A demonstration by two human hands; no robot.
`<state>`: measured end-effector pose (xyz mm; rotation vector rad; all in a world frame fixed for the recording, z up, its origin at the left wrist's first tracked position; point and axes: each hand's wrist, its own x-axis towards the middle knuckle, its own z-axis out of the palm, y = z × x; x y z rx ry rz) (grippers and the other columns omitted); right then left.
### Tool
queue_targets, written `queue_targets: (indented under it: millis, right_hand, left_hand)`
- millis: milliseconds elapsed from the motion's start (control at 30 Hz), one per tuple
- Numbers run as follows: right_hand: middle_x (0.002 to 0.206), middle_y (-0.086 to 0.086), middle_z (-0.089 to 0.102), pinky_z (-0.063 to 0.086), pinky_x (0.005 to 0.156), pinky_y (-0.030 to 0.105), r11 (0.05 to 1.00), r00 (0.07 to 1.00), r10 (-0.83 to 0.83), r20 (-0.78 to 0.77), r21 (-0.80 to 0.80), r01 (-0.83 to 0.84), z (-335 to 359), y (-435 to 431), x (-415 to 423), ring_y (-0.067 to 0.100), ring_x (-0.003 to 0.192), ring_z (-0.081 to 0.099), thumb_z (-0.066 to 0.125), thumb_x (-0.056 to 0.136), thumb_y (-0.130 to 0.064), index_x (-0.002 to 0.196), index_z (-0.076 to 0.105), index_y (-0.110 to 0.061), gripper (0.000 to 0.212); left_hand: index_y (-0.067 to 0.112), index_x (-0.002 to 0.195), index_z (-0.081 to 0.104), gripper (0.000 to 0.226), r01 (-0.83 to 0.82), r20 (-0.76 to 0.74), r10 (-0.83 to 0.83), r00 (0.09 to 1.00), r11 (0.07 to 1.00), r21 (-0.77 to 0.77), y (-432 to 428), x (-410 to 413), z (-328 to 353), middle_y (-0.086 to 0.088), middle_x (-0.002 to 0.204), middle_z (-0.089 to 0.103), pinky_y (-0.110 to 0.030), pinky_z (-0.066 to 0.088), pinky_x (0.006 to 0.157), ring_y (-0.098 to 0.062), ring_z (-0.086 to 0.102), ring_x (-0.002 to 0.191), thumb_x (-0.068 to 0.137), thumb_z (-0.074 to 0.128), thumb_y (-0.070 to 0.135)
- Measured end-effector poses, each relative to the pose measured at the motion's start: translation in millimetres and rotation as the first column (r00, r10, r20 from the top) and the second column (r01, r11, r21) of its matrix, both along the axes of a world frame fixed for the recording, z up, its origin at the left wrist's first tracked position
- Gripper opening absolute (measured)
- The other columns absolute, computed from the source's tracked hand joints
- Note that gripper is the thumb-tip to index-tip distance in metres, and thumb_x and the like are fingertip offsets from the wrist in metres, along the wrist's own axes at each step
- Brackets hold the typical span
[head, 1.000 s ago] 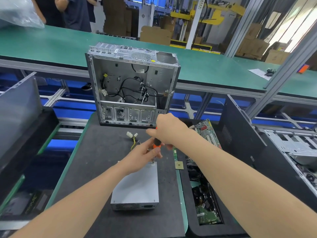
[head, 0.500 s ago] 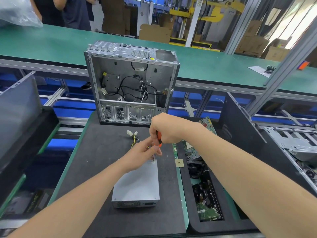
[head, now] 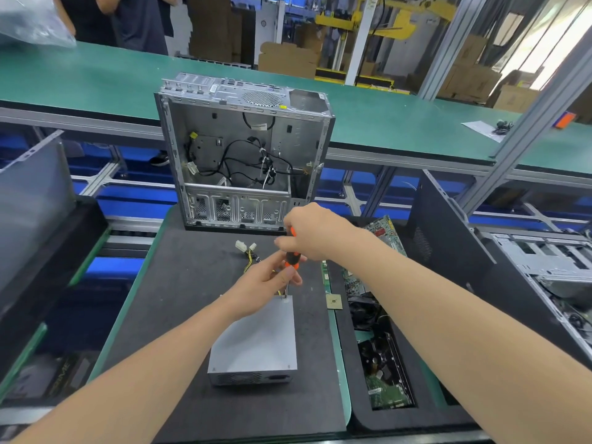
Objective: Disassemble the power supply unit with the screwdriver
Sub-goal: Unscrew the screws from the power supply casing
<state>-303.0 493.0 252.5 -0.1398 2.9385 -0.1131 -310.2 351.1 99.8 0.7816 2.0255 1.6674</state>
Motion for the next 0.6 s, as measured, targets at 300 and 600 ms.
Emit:
queue_targets:
  millis: [300, 600]
  right_hand:
    - [0.088, -0.01, 0.063, 0.048, 0.062, 0.03, 0.965, 0.962, 0.255, 0.094, -0.084, -0.248, 12, 7, 0, 0.012, 0.082, 0.059, 0.072, 0.08, -0.016, 0.09, 0.066, -0.024, 0.014]
    - [0.088, -0.006, 0.055, 0.043, 0.064, 0.032, 0.967, 0.965, 0.248, -0.079, -0.03, -0.251, 3, 3, 4, 0.021, 0.089, 0.057, 0.066, 0.085, -0.038, 0.096, 0.062, -0.021, 0.02]
  left_hand:
    - [0.022, 0.126, 0.061, 0.018, -0.046, 0.01, 0.045, 0.999, 0.999, 0.023, 2, -3, 4, 0.0, 0.108, 0.078, -0.05, 0.052, 0.107, -0.017, 0.073, 0.111, 0.109, 0.053, 0.023]
    - [0.022, 0.109, 0.068, 0.015, -0.065, -0.02, 0.064, 0.998, 0.998, -0.026, 3, -7, -2, 0.007, 0.105, 0.08, -0.044, 0.055, 0.102, -0.01, 0.073, 0.105, 0.107, 0.056, 0.029]
